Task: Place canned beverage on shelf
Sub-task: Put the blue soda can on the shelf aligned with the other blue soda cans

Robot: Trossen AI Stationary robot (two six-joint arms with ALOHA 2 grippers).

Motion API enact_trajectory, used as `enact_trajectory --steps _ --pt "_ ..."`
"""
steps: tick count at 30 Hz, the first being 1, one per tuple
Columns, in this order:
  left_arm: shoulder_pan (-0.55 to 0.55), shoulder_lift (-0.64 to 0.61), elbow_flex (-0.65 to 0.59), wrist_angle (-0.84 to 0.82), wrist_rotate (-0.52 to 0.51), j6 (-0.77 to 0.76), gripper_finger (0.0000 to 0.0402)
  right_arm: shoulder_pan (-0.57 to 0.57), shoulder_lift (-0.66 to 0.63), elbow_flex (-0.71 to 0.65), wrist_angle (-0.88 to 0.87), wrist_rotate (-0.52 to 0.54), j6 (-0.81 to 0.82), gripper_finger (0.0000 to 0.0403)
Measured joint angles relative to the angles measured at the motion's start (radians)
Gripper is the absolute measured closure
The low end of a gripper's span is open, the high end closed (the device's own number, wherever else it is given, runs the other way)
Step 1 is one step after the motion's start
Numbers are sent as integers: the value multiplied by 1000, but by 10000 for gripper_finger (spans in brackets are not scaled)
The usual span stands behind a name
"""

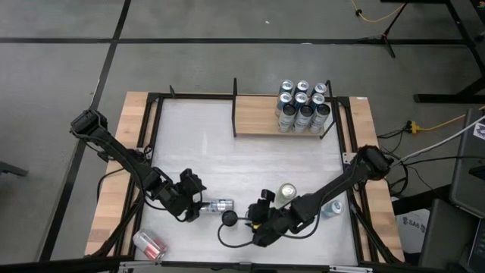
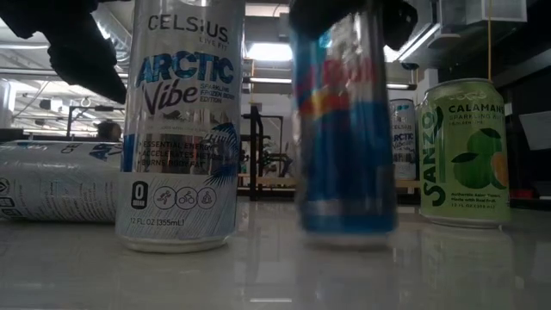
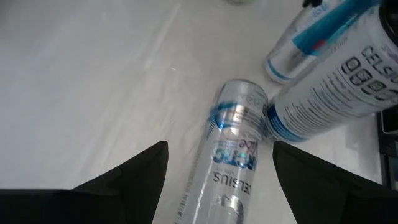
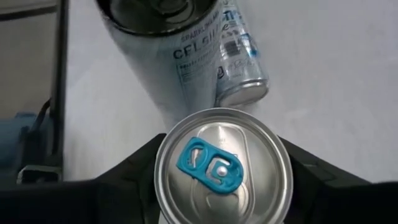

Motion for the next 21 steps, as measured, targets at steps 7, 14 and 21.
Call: enact_trajectory --steps 7,14,21 --pt "0 0 0 5 -60 15 119 -67 -142 0 -105 -29 -155 174" --pt "0 0 0 8 -124 26 119 -226 -319 1 -125 -160 -403 175" --pt "0 0 0 22 -186 27 119 -435 -451 2 -130 -301 -680 171"
